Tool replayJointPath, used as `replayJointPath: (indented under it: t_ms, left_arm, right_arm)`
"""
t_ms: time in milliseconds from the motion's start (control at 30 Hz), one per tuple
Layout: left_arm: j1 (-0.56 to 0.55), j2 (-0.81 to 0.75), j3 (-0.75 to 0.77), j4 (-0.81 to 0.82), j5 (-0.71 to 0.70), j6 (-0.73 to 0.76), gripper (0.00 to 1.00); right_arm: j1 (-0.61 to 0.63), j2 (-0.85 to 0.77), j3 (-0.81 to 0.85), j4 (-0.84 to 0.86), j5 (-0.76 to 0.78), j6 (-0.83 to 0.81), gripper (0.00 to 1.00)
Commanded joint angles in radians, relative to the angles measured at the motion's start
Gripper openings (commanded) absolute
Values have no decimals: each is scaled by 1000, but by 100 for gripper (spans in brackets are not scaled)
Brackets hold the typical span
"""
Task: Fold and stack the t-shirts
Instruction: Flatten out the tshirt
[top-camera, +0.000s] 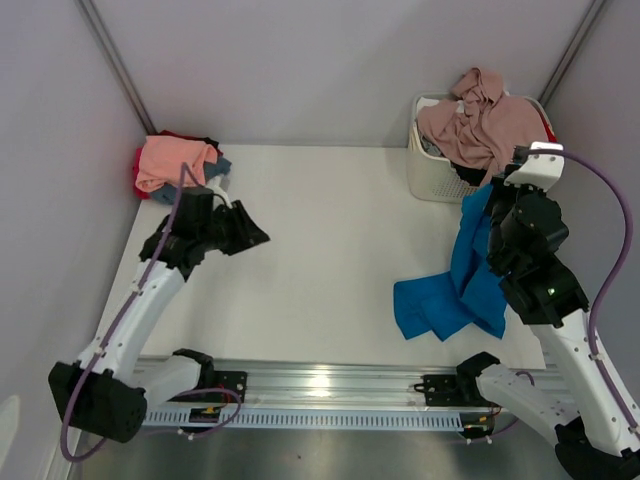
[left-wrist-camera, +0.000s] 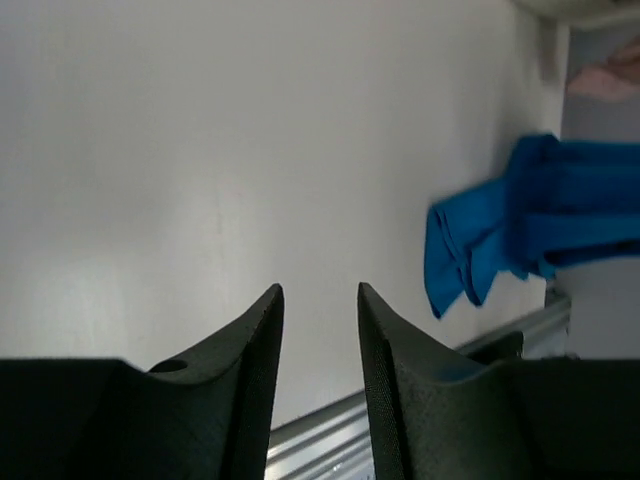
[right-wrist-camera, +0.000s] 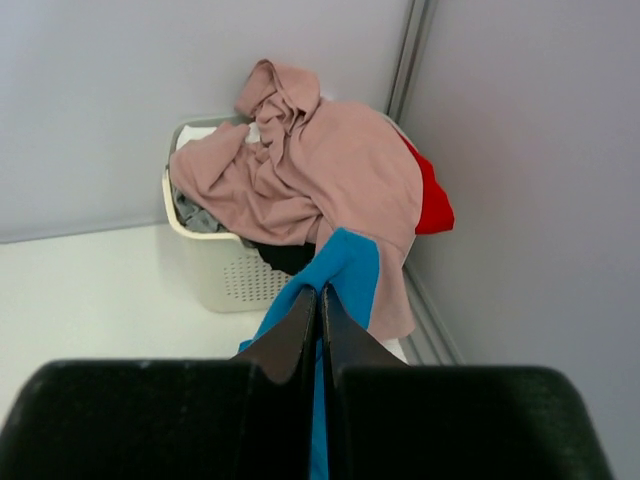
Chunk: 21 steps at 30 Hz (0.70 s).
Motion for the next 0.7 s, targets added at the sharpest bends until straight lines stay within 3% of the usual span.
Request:
replayJointPath:
  t_ms: [0, 100, 167, 267, 300, 367, 433, 500, 633, 667]
  left_arm:
    - [-122, 58, -64, 269, 282, -93, 40]
    - [-237, 153, -58, 350, 406, -72, 49]
    - [-268, 247, -57, 404, 552, -99, 64]
    - [-291, 378, -119, 606, 696, -236, 69]
    - [-291, 418, -161, 798, 738, -355, 70]
    - [-300, 556, -205, 1000, 841, -558, 73]
    - [-343, 650, -203, 1197, 868, -653, 75]
    - [-411, 804, -177, 1298, 905, -765, 75]
    - [-510, 1056, -83, 1710, 913, -1065, 76]
    - [-530, 1113, -10, 1884, 904, -1221, 75]
  right_arm:
    - [-1, -25, 45, -75, -24, 75, 0]
    - [-1, -30, 48, -101, -27, 90, 0]
    - [-1, -30, 50, -115, -30, 98, 0]
    - [1, -36, 53, -139, -36, 118, 0]
    - [4, -45, 51, -153, -39, 130, 0]
    - [2, -51, 47, -169, -47, 144, 0]
    - [4, -60, 44, -193, -58, 164, 0]
    - [4, -64, 40, -224, -67, 176, 0]
    - [10, -82, 25, -253, -90, 216, 0]
    - [12, -82, 24, -270, -92, 228, 0]
